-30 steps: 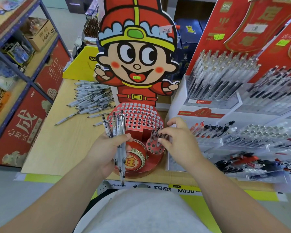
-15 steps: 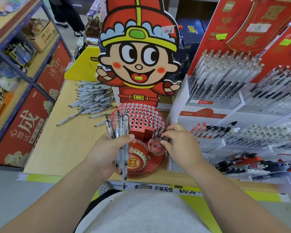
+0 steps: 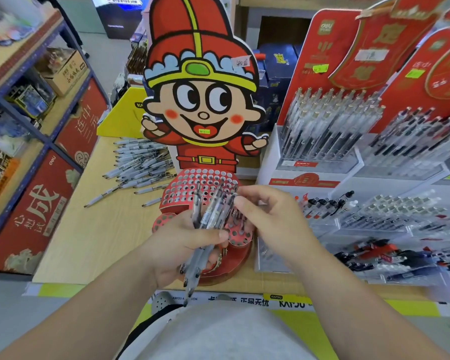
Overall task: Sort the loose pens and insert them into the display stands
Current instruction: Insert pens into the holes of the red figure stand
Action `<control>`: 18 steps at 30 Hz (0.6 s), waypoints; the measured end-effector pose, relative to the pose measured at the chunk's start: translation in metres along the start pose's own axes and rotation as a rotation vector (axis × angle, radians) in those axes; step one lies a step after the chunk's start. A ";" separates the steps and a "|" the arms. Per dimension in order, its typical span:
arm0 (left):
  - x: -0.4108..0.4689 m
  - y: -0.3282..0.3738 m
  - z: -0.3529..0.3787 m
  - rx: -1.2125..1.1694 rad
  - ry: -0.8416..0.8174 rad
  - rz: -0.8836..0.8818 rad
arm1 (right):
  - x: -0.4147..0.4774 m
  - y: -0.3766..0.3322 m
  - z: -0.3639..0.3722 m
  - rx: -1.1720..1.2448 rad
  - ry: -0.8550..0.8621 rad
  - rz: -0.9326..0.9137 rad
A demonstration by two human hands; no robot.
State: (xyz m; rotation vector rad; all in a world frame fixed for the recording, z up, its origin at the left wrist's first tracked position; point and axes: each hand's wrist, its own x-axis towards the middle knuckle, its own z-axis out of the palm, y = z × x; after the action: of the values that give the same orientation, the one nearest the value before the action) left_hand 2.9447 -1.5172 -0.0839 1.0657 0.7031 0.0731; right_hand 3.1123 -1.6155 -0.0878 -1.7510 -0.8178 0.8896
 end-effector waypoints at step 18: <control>0.008 -0.004 -0.005 -0.210 0.183 -0.077 | 0.000 -0.018 -0.034 0.399 0.101 0.022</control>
State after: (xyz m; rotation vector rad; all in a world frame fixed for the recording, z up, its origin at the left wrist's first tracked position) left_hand 2.9475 -1.5124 -0.0928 0.8360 0.8808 0.1757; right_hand 3.1387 -1.6250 -0.0617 -1.4424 -0.5138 0.9014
